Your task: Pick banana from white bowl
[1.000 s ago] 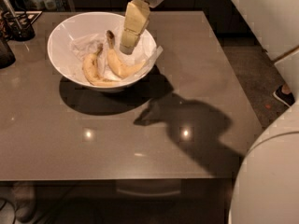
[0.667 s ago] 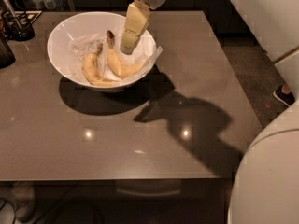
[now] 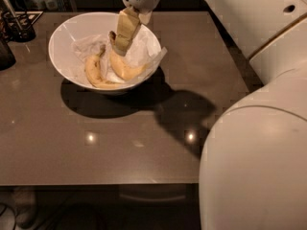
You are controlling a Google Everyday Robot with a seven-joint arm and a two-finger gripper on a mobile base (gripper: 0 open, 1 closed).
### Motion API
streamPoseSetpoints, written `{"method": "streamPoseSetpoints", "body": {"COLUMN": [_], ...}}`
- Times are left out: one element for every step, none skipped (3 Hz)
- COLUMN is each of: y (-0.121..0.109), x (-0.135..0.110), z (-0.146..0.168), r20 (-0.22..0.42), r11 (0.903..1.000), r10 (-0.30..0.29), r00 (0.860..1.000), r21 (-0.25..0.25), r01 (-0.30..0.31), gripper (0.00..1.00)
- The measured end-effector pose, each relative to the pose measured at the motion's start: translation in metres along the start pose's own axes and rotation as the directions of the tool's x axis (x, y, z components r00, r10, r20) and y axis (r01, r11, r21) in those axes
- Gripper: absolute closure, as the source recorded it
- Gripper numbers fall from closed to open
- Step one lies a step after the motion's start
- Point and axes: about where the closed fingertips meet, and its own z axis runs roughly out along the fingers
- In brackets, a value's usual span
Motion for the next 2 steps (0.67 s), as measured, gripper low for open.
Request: {"method": "streamPoseSetpoints", "body": {"y": [-0.005,-0.006], "x": [-0.007,-0.012], "z": [0.014,0.027], "r20": [-0.02,-0.041], "r11": [0.9999,0.9999], "r10": [0.013,0.008], "r00": [1.0,0.999], "r21": [-0.008,-0.014], "r01": [-0.013,-0.008], "gripper": [0.41,0.46]}}
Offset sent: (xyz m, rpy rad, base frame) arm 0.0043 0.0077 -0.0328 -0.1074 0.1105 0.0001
